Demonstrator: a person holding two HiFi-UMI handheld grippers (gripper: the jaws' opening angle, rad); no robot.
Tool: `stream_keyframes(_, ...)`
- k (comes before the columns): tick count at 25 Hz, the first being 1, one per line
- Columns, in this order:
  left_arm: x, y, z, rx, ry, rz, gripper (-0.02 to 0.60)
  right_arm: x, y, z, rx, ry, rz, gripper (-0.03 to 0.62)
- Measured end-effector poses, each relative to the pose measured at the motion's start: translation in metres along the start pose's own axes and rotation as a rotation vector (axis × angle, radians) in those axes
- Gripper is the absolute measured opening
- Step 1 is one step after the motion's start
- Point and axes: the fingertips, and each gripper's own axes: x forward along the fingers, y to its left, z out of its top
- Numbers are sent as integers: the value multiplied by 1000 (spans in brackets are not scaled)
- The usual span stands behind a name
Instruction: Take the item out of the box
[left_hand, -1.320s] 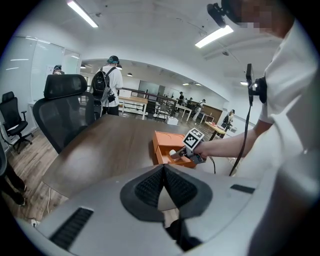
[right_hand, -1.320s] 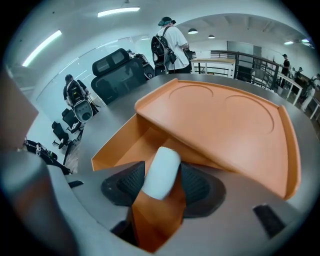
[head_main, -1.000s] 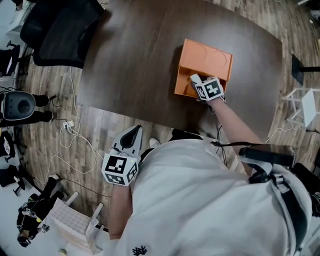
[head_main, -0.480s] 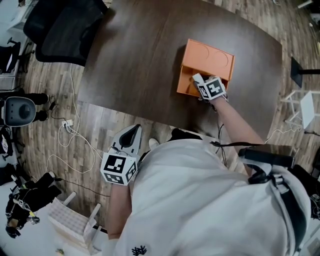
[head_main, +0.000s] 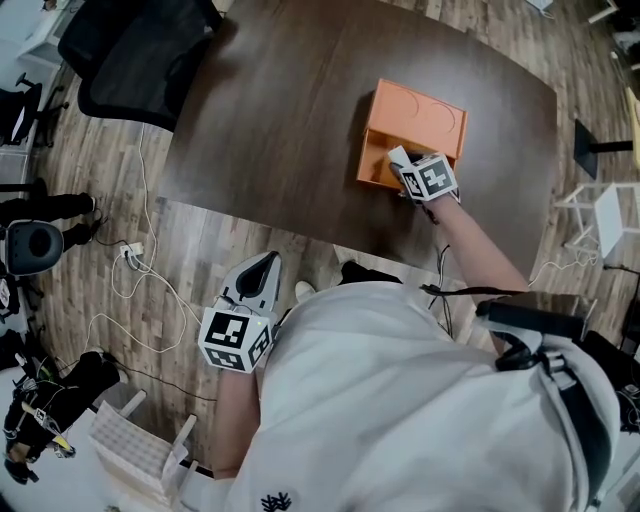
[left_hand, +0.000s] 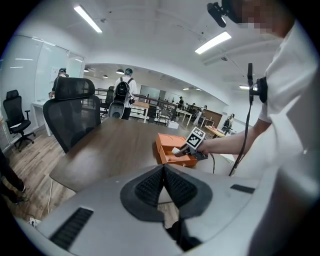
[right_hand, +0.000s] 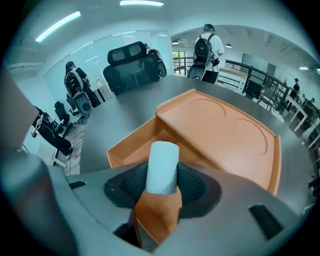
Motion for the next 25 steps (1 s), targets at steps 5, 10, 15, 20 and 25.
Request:
stream_keyframes(5,-18,1,-7,7,-16,-13,11,-22,15,5,-15,-31,-20,175)
stream_keyframes(10,-39,2,-18,21,-41,-33,11,-45,40,7,-19,-78,-37,175)
stream_keyframes(15,-61,-1,-30,28,-54,-56,11,-72,71,4,-11,-125,-37,175)
stream_keyframes(20,-84,-7,-48,23,-70,-87,11,-99,107,-11,3,-157,-40,175)
stream_keyframes(25,-108,-8,-65,57,-72,-107,11,-121,147,-24,12,-183,-39,175)
